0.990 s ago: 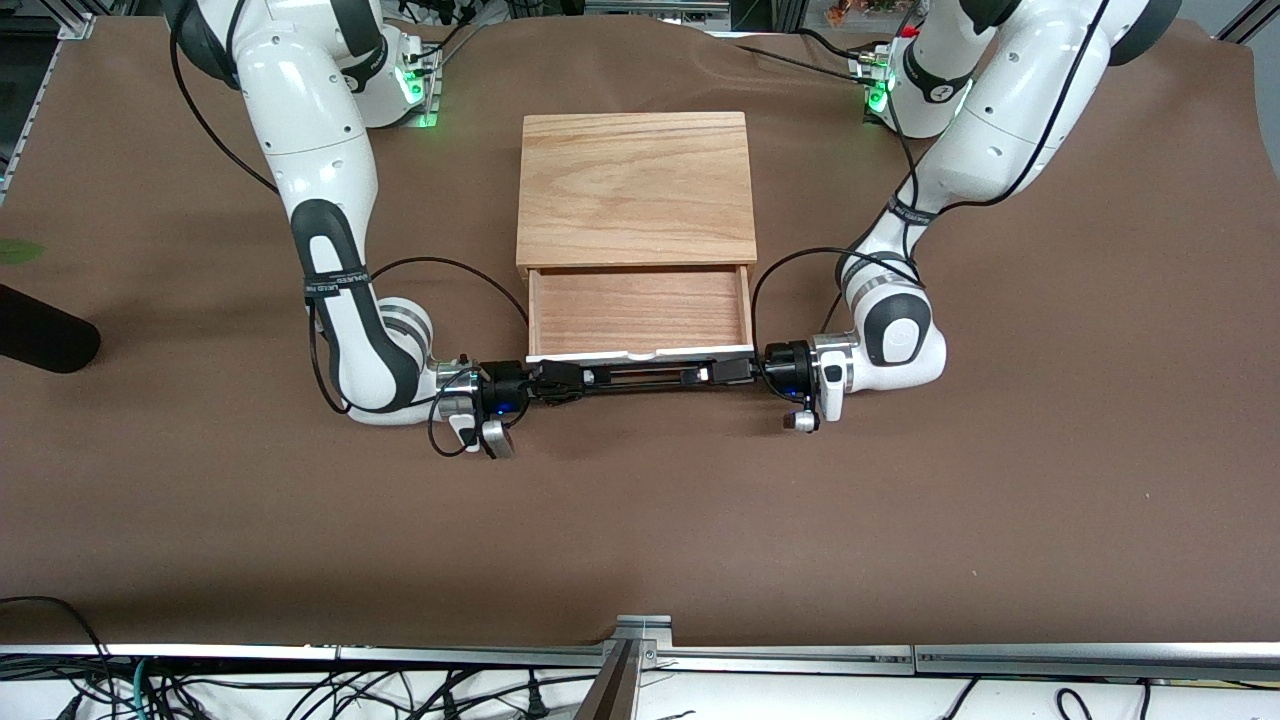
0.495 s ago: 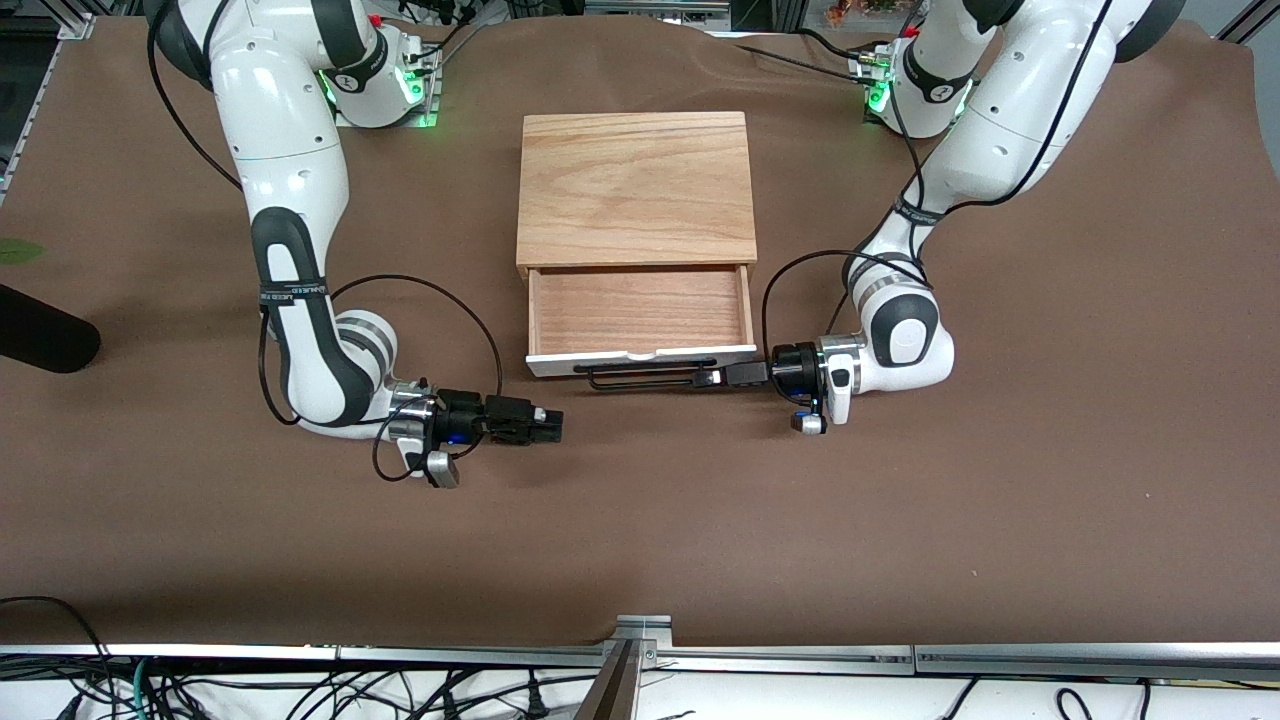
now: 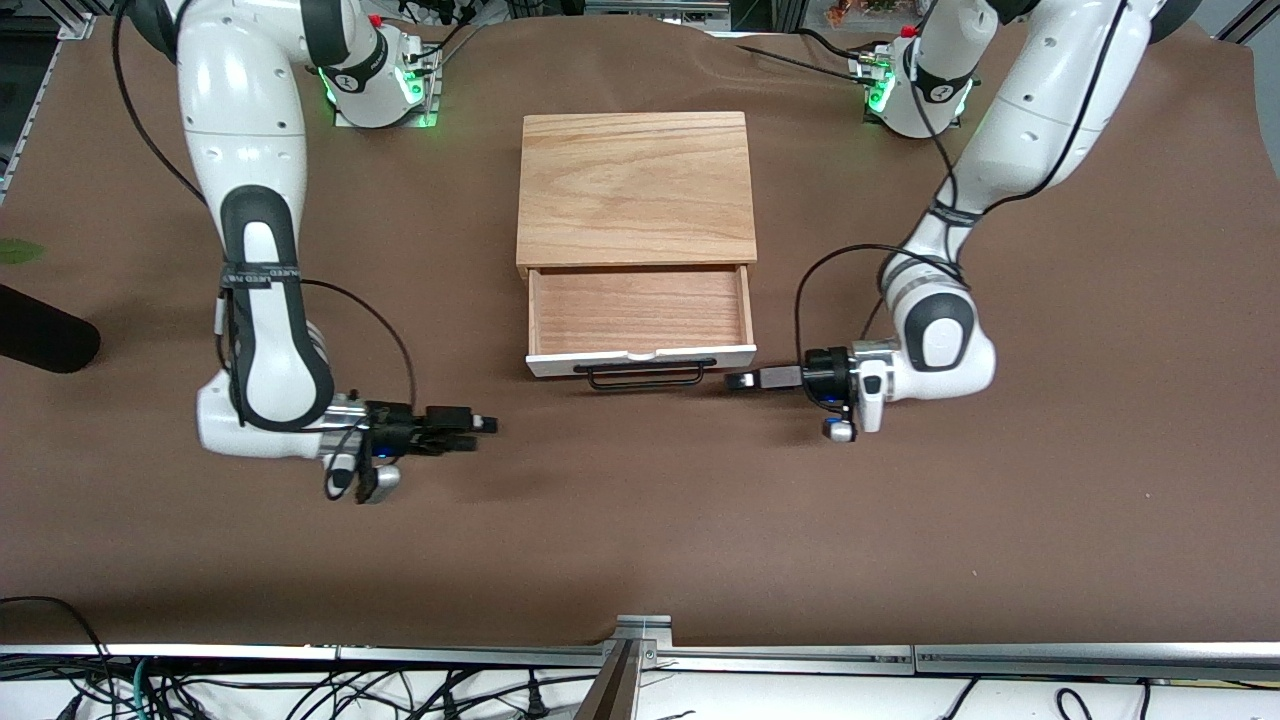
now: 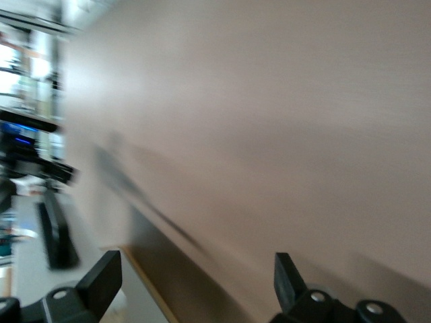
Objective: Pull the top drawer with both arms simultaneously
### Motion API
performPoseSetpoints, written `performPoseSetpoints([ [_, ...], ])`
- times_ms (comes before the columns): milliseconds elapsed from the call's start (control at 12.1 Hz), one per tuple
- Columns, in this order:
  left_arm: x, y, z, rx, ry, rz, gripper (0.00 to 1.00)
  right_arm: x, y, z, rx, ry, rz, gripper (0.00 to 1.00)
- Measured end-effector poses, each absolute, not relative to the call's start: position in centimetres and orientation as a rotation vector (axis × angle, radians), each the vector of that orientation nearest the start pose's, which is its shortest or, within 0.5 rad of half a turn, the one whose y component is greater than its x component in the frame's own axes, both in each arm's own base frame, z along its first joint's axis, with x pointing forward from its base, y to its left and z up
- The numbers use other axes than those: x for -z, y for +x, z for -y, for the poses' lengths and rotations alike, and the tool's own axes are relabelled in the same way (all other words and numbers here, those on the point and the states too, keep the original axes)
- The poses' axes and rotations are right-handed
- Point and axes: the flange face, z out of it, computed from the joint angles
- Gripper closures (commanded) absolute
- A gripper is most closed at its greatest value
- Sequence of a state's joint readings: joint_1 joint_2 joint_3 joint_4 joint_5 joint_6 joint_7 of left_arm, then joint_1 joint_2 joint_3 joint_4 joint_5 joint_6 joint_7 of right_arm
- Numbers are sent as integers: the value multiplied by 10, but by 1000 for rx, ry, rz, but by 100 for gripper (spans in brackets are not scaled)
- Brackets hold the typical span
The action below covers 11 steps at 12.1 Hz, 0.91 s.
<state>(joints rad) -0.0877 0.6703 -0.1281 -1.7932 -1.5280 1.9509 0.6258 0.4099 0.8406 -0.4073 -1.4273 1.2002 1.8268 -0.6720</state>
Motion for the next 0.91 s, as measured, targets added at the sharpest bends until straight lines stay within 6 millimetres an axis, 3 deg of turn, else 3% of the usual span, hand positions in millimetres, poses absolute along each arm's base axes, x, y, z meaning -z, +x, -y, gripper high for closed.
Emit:
performPoseSetpoints([
  [165,-234,625,155,151,1934,-175,0,-253,702,-113,-123,-2521,280,0],
  [330,-282,624,119,146,2094,-115,0,-295,708,-105,-174,-2741,250,0],
  [495,-333,611,89,144,2268,-57,0,-338,708,-108,-163,-2907,178,0],
  [743,-413,581,59,184,2520,18,0,-409,699,-114,-86,-3051,201,0],
  [908,-461,558,44,197,2685,69,0,-445,686,-95,-123,-3067,170,0],
])
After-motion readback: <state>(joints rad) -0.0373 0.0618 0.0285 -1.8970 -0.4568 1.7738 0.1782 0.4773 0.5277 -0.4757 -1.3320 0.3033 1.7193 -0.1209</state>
